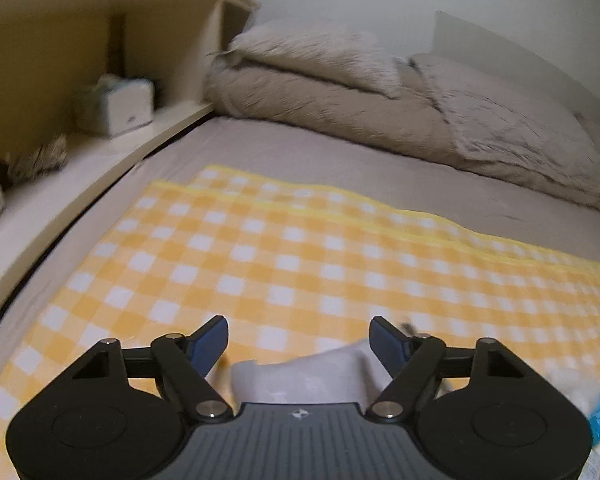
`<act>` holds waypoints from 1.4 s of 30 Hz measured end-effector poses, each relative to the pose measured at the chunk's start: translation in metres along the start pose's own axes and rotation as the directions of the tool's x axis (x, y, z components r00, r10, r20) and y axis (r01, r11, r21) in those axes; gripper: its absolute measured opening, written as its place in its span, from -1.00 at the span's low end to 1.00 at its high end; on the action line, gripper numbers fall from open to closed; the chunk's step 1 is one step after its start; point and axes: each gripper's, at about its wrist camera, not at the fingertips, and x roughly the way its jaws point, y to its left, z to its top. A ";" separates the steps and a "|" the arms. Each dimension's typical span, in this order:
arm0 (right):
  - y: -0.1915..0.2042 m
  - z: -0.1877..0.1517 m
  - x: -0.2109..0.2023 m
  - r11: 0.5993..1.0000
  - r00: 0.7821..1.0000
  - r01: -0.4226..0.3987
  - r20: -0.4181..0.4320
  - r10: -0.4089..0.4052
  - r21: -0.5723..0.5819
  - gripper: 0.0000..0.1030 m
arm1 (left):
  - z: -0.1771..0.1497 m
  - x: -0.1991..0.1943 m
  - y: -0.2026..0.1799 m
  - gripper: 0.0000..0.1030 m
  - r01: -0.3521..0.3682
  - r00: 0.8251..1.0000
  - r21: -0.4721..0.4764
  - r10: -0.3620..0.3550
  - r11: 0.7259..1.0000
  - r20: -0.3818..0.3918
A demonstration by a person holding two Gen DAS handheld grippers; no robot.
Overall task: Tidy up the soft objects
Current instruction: 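Move left tool toward the grey foil packet while right tool approaches the white printed packet, then grasp the grey foil packet with left tool while right tool grasps the white printed packet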
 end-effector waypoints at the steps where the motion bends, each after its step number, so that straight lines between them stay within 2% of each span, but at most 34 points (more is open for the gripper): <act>1: -0.004 0.000 0.006 1.000 1.000 0.008 -0.004 -0.008 0.005 -0.60 | -0.001 0.002 0.006 0.36 0.013 1.000 -0.017 -0.013 1.000 0.001; 4: -0.015 -0.001 0.022 0.999 0.999 0.029 -0.023 -0.028 0.027 -0.60 | -0.003 0.008 0.015 0.29 0.044 0.999 -0.024 -0.044 0.999 -0.003; 9: -0.017 -0.007 0.037 1.000 1.000 0.012 -0.027 -0.011 0.014 -0.60 | -0.009 0.011 0.013 0.27 0.108 0.993 0.043 -0.106 0.993 -0.047; 13: -0.009 -0.006 0.039 0.999 0.999 -0.035 -0.039 0.034 -0.032 -0.61 | -0.011 0.003 0.007 0.27 0.166 0.980 0.091 -0.154 0.982 -0.122; 16: 0.004 -0.011 0.036 0.990 0.996 -0.065 -0.075 0.056 -0.124 -0.60 | -0.014 -0.006 0.003 0.27 0.222 0.960 0.110 -0.197 0.969 -0.199; 18: 0.007 -0.011 0.034 0.989 0.995 -0.063 -0.081 0.052 -0.137 -0.58 | -0.014 -0.012 0.001 0.26 0.264 0.937 0.114 -0.227 0.958 -0.264; 21: 0.003 -0.006 0.030 0.997 0.997 -0.051 -0.052 0.048 -0.065 -0.52 | -0.017 -0.023 -0.002 0.25 0.345 0.896 0.140 -0.282 0.928 -0.342; 25: -0.002 0.004 0.031 0.995 0.998 -0.066 -0.012 0.067 0.074 -0.28 | -0.031 -0.039 -0.005 0.27 0.387 0.881 0.186 -0.303 0.903 -0.364; 27: -0.001 0.008 0.034 0.987 0.996 -0.089 -0.006 0.091 0.131 -0.04 | -0.037 -0.047 -0.004 0.28 0.405 0.873 0.186 -0.318 0.895 -0.369; 28: 0.002 0.009 0.036 0.984 0.995 -0.095 -0.004 0.097 0.150 0.06 | -0.039 -0.050 -0.004 0.28 0.407 0.873 0.186 -0.320 0.894 -0.368; 30: 0.008 0.010 0.044 0.979 0.995 -0.099 -0.006 0.101 0.176 0.52 | -0.042 -0.055 -0.003 0.28 0.405 0.875 0.179 -0.323 0.897 -0.362; 31: 0.011 0.008 0.045 0.979 0.995 -0.100 -0.006 0.102 0.176 0.57 | -0.041 -0.057 -0.005 0.29 0.406 0.875 0.173 -0.328 0.897 -0.356; 32: 0.016 0.008 0.049 0.981 0.995 -0.102 -0.006 0.104 0.167 0.58 | -0.042 -0.059 -0.006 0.41 0.408 0.876 0.164 -0.335 0.898 -0.348; 33: 0.022 0.008 0.053 0.984 0.994 -0.104 -0.010 0.107 0.148 0.61 | -0.042 -0.061 -0.007 0.66 0.406 0.879 0.156 -0.337 0.901 -0.338; 35: 0.032 0.008 0.060 0.989 0.995 -0.096 -0.021 0.099 0.113 0.69 | -0.038 -0.064 -0.012 0.91 0.386 0.894 0.162 -0.325 0.908 -0.308; 39: 0.043 0.005 0.069 0.993 0.996 -0.076 -0.037 0.079 0.091 0.75 | -0.035 -0.057 -0.031 0.91 0.375 0.899 0.206 -0.302 0.904 -0.316; 42: 0.050 0.003 0.071 0.997 0.998 -0.049 -0.047 0.052 0.062 0.75 | -0.038 -0.047 -0.046 0.91 0.372 0.896 0.252 -0.275 0.894 -0.347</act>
